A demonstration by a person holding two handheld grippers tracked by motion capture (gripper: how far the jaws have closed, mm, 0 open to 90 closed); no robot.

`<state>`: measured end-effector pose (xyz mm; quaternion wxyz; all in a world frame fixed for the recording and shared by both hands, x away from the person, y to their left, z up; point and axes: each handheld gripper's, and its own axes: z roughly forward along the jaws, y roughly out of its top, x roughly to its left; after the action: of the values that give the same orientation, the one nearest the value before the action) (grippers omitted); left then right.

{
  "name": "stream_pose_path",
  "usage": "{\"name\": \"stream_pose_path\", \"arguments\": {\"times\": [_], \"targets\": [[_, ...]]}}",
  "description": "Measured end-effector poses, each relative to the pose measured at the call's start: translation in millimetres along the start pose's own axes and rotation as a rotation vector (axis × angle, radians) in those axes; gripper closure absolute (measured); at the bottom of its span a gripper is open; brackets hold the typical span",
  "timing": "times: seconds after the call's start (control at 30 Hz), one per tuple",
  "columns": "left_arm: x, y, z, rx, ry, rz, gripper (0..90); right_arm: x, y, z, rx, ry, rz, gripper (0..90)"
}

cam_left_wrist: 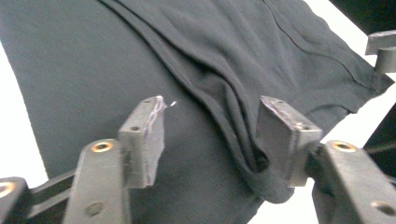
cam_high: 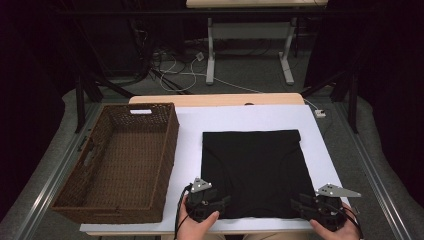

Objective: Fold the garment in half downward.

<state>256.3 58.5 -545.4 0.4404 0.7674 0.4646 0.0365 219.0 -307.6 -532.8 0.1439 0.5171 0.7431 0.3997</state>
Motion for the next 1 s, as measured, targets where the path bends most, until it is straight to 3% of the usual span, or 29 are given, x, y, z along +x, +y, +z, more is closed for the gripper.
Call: {"name": "stream_pose_path", "arguments": {"times": [0.17, 0.33, 0.43, 0.5, 0.6, 0.7, 0.8, 0.87, 0.93, 1.0], "targets": [[6.9, 6.6, -5.1, -0.033, 0.047, 0.004, 36.2, -6.0, 5.2, -2.0, -0.034, -0.024, 0.009, 48.3], [15.9, 17.5, -5.7, -0.051, 0.074, 0.000, 30.7, -12.2, 13.2, 1.0, -0.060, -0.062, -0.029, 42.7], [19.6, 23.2, -3.6, -0.053, 0.055, -0.008, 30.7, -15.1, 17.8, 4.6, -0.056, -0.068, -0.037, 41.1], [21.1, 26.7, -0.9, -0.078, 0.036, 0.021, 33.1, -17.2, 22.2, 7.4, -0.062, -0.066, -0.040, 40.2], [19.6, 36.7, 3.6, -0.032, 0.059, 0.046, 33.5, -21.0, 31.5, 11.6, -0.071, -0.072, -0.054, 39.3], [19.5, 46.6, 7.0, -0.037, 0.086, 0.074, 33.5, -27.5, 42.6, 19.3, -0.092, -0.084, -0.070, 37.3], [23.6, 55.0, 8.0, -0.039, 0.052, 0.068, 33.4, -34.4, 53.2, 27.4, -0.100, -0.086, -0.079, 36.0], [24.2, 58.5, 9.0, -0.028, 0.057, 0.081, 32.3, -39.3, 60.2, 32.6, -0.102, -0.090, -0.077, 36.0], [26.9, 60.0, 9.6, -0.018, 0.079, 0.114, 32.0, -43.4, 66.7, 36.5, -0.098, -0.094, -0.047, 36.9], [30.1, 60.4, 9.6, -0.005, 0.050, 0.117, 31.7, -48.7, 72.7, 40.1, -0.098, -0.088, -0.017, 37.9]]}}
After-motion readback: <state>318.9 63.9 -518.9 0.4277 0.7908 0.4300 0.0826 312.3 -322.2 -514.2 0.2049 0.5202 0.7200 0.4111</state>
